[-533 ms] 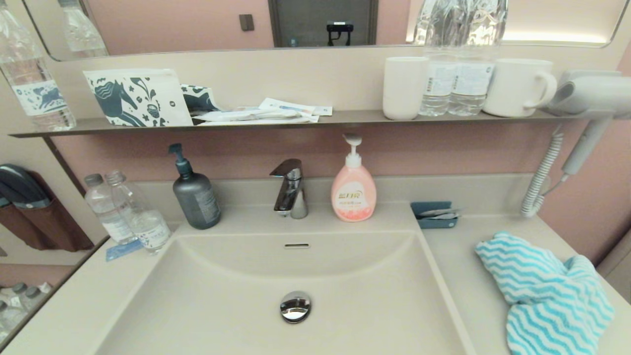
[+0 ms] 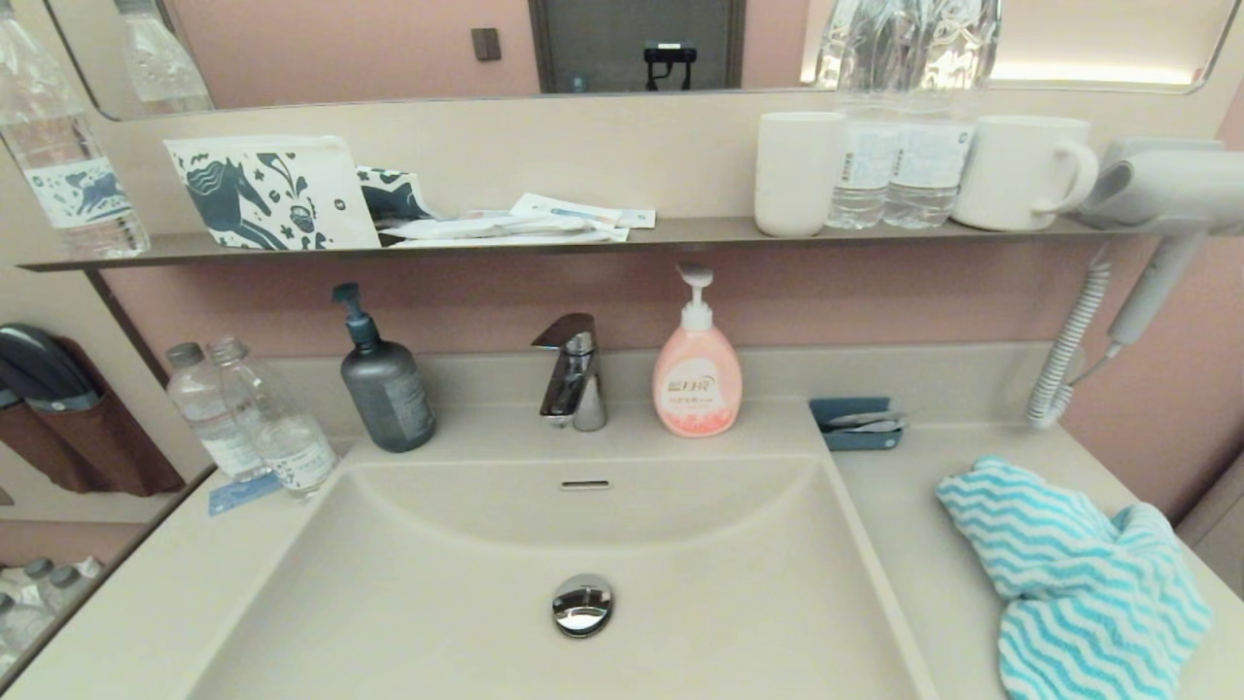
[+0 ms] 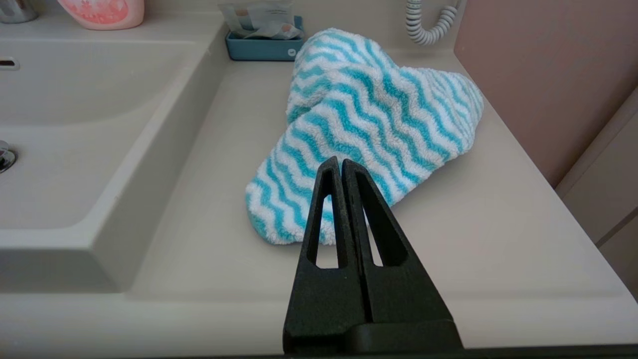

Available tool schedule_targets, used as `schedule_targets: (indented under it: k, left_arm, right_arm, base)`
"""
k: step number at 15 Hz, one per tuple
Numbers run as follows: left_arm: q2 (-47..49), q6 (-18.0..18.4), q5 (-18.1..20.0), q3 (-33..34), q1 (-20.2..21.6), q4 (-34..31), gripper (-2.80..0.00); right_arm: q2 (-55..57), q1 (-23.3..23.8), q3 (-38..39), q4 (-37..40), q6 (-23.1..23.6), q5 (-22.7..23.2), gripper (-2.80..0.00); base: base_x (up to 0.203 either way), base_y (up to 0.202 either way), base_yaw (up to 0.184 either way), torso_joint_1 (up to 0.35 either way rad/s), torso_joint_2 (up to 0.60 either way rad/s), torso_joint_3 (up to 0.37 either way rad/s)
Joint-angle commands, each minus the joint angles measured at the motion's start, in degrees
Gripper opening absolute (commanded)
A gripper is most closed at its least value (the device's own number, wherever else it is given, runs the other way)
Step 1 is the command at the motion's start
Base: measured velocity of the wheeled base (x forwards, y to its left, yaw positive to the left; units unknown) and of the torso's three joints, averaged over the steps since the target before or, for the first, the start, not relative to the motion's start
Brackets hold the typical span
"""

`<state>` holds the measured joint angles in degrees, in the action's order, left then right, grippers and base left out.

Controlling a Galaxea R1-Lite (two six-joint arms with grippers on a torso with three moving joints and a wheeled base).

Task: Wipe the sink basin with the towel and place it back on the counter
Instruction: Turn on the faucet

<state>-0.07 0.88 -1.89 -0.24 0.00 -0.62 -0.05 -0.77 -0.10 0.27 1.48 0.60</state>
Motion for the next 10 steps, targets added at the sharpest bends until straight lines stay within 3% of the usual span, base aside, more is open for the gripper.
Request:
schedule_targets:
  k: [1,10]
  left_arm:
    - [0.07,0.00,-0.04,-0.02,0.00,0.01,-2.80]
    - [0.07,0.35,-0.04,-0.02,0.00,0.01,-2.80]
  right_arm:
    - [0.05,-0.07,0.04,0.00,0.02,0.02,-2.80]
    - [0.05,-0.02,0.01,0.00,0.02,0.02,-2.80]
  base:
    - [0.000,0.000,0.000,0.000,0.00,0.000]
    - [0.000,0.000,0.000,0.000,0.00,0.000]
